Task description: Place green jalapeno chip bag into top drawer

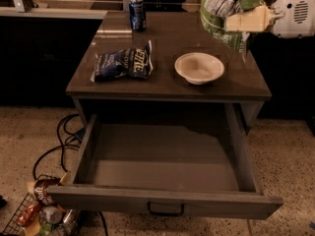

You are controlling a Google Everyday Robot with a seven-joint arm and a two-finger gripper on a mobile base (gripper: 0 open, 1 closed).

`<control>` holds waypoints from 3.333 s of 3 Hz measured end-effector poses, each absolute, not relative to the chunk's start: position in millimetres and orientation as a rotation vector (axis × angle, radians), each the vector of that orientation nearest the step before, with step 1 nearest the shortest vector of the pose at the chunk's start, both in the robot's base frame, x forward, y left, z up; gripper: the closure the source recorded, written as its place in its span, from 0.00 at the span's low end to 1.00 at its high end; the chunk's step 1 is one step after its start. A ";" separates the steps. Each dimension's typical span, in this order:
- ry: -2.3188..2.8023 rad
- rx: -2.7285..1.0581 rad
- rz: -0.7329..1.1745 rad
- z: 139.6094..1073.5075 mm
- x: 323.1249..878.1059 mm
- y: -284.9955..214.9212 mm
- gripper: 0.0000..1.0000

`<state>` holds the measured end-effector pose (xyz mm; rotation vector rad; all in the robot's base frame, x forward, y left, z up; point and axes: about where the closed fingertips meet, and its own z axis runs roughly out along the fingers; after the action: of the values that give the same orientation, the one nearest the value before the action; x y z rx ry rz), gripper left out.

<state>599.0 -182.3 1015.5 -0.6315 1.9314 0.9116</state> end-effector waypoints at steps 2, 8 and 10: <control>1.913 -0.851 1.108 975.2 528.4 -160.3 1.00; 2.110 -0.928 1.070 801.7 463.0 -82.8 1.00; 2.310 -0.968 1.079 722.0 459.4 -52.8 1.00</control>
Offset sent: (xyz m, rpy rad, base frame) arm -0.1104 0.0249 -0.0582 0.0311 0.0504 0.3880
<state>459.4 -52.8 722.0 -0.9684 2.3105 1.0788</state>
